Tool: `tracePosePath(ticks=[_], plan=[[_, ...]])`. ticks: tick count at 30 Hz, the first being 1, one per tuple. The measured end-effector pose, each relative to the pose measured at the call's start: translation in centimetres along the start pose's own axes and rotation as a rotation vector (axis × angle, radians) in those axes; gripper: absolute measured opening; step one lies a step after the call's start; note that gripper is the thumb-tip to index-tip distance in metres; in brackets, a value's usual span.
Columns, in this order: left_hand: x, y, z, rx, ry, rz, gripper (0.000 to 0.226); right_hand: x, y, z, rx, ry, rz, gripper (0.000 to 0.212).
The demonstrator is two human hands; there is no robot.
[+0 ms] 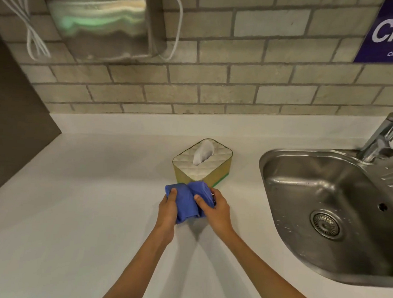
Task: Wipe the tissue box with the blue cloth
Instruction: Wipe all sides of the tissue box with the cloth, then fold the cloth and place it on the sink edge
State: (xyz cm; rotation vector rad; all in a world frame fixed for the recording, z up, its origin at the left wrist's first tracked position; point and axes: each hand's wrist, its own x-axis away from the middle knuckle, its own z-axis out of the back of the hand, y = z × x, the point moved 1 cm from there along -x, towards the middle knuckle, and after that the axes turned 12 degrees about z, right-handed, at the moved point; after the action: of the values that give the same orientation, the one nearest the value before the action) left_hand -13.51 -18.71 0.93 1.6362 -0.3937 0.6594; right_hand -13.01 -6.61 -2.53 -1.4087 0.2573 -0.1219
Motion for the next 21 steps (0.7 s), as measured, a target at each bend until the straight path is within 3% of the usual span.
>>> tracePosePath(ticks=[4, 9, 12, 21], plan=[[0.7, 0.1, 0.5, -0.090, -0.011, -0.041, 0.045, 0.3, 0.0, 2.0, -0.060, 0.108, -0.085, 0.011], [1.2, -0.2, 0.8, -0.303, 0.000, -0.220, 0.033, 1.1, -1.2, 6.6, -0.077, 0.116, -0.137, 0.018], [1.3, -1.5, 0.3, -0.440, -0.002, -0.305, 0.037, 1.7, -2.1, 9.5, -0.058, 0.104, -0.176, 0.019], [3.8, -6.4, -5.2, -0.436, -0.338, -0.089, 0.026, 7.2, -1.7, 19.9, -0.106, 0.097, -0.382, 0.033]])
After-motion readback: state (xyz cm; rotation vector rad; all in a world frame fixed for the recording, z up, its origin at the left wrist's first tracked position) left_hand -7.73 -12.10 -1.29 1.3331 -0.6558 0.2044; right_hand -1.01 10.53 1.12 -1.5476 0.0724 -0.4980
